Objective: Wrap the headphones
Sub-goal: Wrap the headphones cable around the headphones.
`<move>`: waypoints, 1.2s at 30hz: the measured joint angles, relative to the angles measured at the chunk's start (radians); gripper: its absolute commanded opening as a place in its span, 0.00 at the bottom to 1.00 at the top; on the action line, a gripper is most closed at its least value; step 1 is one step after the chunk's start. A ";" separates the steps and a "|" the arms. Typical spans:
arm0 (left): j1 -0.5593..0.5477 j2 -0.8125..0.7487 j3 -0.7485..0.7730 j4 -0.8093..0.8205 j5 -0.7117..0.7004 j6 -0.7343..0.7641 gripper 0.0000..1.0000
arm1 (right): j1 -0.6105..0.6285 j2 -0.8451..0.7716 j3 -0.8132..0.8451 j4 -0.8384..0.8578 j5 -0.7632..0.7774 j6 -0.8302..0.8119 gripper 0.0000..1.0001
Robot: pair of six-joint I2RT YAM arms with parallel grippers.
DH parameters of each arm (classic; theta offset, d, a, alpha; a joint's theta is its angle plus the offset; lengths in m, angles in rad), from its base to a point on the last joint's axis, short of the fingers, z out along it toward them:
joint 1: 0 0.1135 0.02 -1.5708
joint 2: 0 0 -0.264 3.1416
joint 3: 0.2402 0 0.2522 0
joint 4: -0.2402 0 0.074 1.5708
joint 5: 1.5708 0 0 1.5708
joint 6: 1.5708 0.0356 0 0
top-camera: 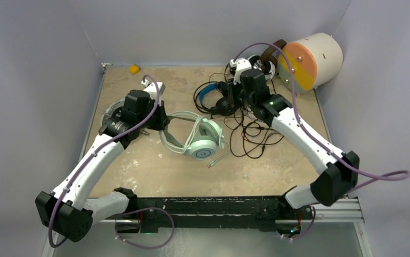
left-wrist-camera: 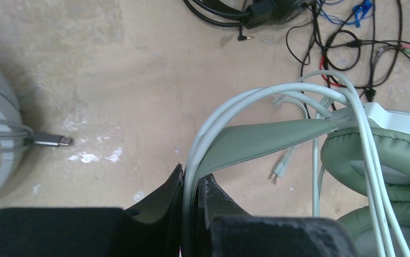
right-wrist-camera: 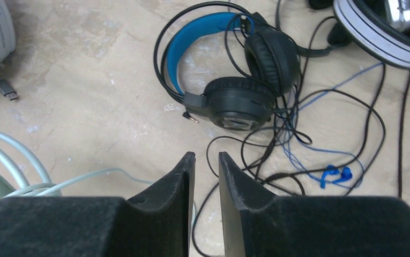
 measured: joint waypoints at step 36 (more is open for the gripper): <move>0.039 0.103 0.626 -0.260 0.113 -0.201 0.00 | -0.059 -0.180 -0.646 0.639 -0.367 0.296 0.81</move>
